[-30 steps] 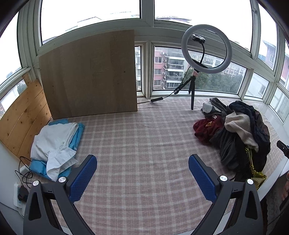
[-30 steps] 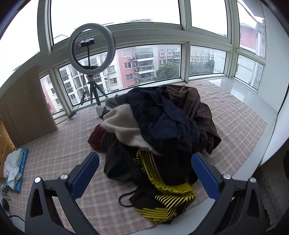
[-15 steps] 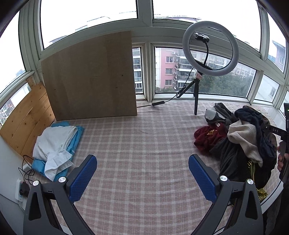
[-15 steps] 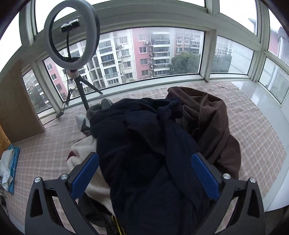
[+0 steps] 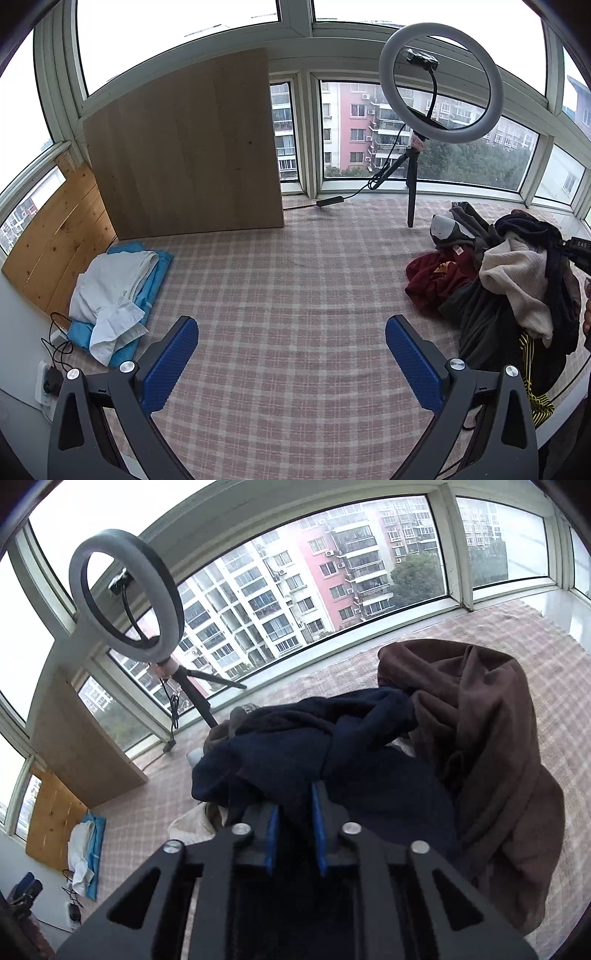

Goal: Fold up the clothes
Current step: 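Grasp the navy sweatshirt on top of the pile with the right gripper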

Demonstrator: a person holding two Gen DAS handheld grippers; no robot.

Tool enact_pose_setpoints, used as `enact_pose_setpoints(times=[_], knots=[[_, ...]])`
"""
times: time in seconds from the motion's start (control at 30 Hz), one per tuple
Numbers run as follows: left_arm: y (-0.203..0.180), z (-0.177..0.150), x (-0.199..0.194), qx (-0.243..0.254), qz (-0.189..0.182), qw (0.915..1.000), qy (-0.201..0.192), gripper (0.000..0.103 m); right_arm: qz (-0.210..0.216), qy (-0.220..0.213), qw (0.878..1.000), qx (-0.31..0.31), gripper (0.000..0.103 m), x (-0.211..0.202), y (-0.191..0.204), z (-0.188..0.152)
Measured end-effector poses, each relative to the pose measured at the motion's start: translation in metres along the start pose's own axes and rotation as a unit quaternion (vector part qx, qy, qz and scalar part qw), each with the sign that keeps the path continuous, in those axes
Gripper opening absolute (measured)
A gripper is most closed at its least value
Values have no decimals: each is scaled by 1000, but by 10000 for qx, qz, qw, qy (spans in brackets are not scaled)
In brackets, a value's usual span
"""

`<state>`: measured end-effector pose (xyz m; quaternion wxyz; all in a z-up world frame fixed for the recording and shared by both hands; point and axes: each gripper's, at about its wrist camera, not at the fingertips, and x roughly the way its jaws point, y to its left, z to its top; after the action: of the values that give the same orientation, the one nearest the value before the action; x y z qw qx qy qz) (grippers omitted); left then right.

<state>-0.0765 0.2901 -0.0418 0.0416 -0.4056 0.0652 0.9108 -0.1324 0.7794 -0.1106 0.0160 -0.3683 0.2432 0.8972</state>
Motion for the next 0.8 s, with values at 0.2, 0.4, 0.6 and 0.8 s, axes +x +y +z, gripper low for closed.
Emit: enact_pose_setpoints(times=[0.2,0.4,0.6,0.8], knots=[[-14,0,1,161,-97,9998,23,102,-46,-816,9966,-81,2,-62,-1,38],[-21,-3,2,264,-124,9996,8,102,-736,122,9926,-959,55,-38,30,30],[-13,-5,4,162,-62,9998,54,102,-1129,505,9771,-1734,76,17,55,7],[3,-9,5,46,122,9998,121,102,-835,1003,9836,-1242,35,69,26,9]])
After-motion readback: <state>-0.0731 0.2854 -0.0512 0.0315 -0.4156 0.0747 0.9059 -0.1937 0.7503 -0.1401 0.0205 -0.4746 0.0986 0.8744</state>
